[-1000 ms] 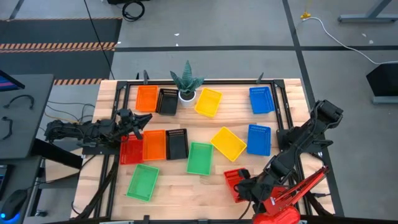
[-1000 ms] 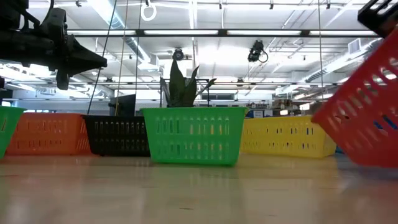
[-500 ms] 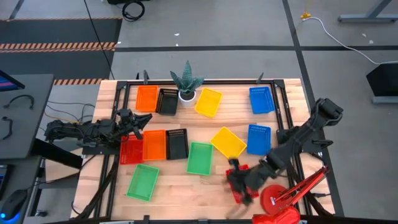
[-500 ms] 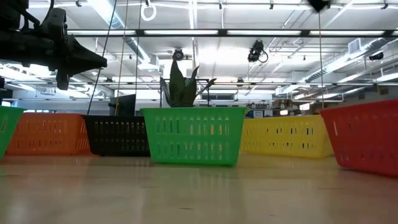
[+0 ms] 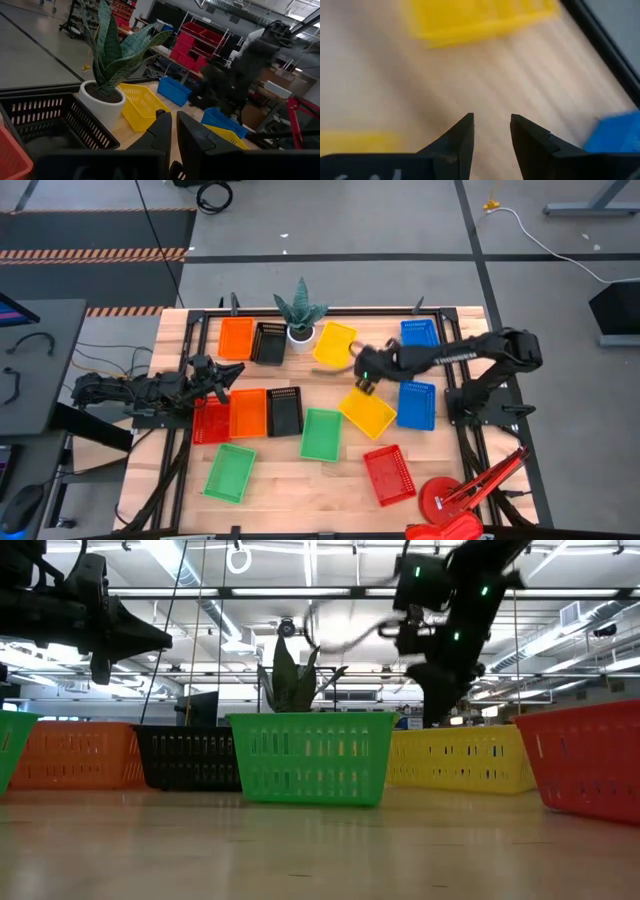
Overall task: Stack baskets by color
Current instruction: Adjust the top yellow bin
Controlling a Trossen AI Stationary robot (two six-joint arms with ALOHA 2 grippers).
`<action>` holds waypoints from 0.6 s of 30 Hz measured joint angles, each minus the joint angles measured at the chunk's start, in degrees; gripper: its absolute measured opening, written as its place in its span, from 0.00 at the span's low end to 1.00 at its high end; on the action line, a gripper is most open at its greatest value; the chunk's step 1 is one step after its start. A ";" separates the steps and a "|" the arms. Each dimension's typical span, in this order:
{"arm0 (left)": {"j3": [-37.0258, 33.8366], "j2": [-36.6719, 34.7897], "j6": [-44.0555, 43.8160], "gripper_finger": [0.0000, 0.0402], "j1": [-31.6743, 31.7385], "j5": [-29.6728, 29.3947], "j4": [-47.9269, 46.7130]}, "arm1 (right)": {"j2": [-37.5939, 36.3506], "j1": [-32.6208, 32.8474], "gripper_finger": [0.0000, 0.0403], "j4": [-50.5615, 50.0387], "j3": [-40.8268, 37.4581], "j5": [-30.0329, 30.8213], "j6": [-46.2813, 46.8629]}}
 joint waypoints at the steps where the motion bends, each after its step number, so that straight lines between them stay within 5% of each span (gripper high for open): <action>1: -0.02 0.00 0.02 0.09 0.01 0.00 -0.04 | 0.00 -1.64 0.33 2.27 -0.70 -0.61 -0.91; 7: -0.02 0.00 0.09 0.09 0.00 0.02 -0.18 | 1.49 -5.38 0.38 29.60 -4.93 -18.45 -9.88; 18: 0.00 0.02 0.13 0.09 0.01 0.00 -0.18 | 8.94 -5.97 0.52 45.24 -4.75 -22.41 -25.23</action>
